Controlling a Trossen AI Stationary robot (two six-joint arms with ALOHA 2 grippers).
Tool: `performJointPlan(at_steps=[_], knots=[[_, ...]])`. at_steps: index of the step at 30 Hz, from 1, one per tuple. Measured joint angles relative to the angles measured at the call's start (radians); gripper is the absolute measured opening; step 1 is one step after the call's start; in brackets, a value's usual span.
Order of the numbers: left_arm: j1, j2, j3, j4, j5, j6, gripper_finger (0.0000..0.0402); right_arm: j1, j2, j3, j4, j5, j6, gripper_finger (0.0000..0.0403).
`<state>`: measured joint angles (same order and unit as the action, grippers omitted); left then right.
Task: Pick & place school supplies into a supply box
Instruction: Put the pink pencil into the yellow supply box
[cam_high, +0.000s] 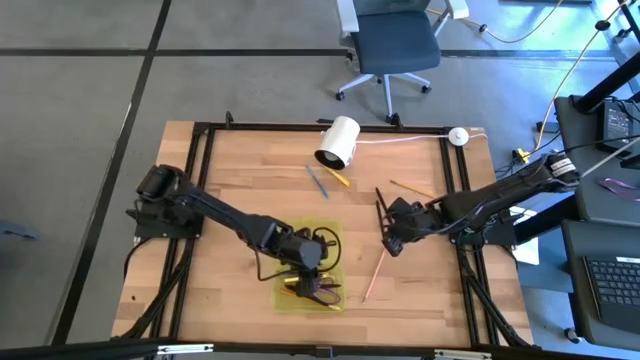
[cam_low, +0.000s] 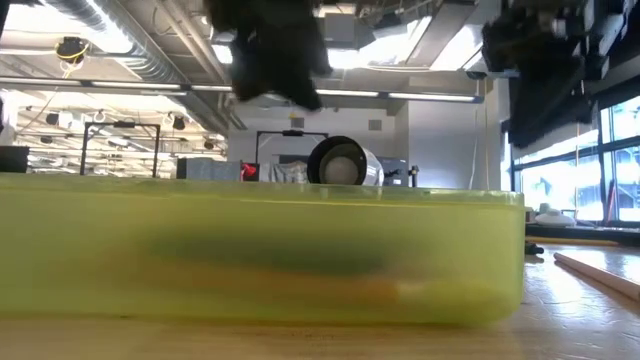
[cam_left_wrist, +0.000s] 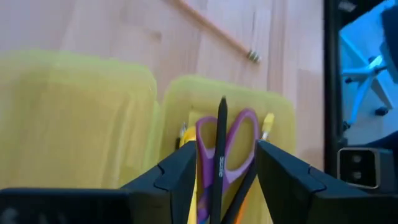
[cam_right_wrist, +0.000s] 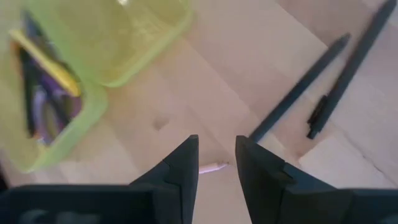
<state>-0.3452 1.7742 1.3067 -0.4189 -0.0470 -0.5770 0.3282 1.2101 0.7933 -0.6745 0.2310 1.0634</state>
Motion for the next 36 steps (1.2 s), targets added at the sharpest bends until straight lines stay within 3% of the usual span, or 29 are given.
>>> performJointPlan(at_steps=[7, 18, 24, 30, 33, 36], knots=[[0.001, -0.036, 0.0, -0.001, -0.087, 0.022, 0.0156, -0.04, 0.14, 0.0, 0.003, -0.007, 0.057, 0.011], [-0.001, -0.037, -0.008, -0.004, -0.096, 0.024, 0.0154, -0.049, 0.236, 0.0, 0.037, -0.03, -0.023, 0.0111], [-0.001, -0.037, -0.008, -0.004, -0.124, 0.024, 0.0156, -0.049, 0.238, 0.0, 0.048, -0.082, -0.085, 0.0157], [-0.001, -0.037, -0.008, -0.004, -0.124, 0.024, 0.0153, -0.041, 0.238, 0.0, 0.077, -0.163, -0.297, 0.0227], [-0.001, -0.037, -0.008, -0.004, -0.124, 0.023, 0.0153, -0.017, 0.238, 0.0, 0.087, -0.249, -0.475, 0.0244], [-0.001, -0.037, -0.008, -0.004, -0.124, 0.023, 0.0153, 0.027, 0.238, 0.0, 0.114, -0.267, -0.646, 0.0249]])
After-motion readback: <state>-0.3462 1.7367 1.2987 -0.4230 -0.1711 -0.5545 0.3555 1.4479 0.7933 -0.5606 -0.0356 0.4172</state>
